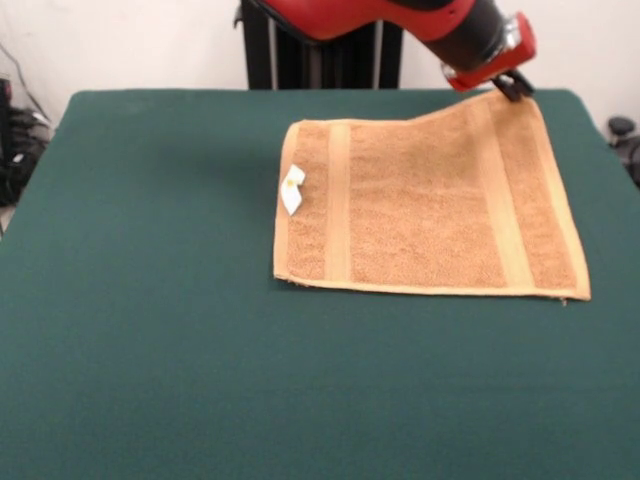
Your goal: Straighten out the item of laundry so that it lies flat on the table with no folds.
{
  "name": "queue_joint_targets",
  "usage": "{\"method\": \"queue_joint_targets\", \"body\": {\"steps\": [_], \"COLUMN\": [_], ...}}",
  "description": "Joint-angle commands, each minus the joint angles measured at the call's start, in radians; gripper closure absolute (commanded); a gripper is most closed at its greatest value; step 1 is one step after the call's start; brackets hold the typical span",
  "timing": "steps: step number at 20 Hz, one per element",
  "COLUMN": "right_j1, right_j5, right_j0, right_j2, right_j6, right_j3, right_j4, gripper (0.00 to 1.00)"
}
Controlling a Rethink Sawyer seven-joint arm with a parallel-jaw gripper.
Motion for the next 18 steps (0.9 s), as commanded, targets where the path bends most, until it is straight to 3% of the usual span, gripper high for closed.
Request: {"method": "queue_joint_targets", "body": {"steps": [1, 8, 9, 18], "right_j1": [0.007, 0.018, 0.02, 0.023], "right_j5": [-0.023, -0.022, -0.021, 0.002], "right_j0": [0.036, 0.031, 0.028, 0.026], "right_j2": [0.004, 0.005, 0.006, 0.005], "right_j6": [0.163, 0.155, 0.151, 0.142], "right_j3": [-0.031, -0.044, -0.047, -0.068], "right_j4": [0.023, 0.022, 0.022, 0.028], "gripper": [1.0, 1.0, 0.0, 0.0]}}
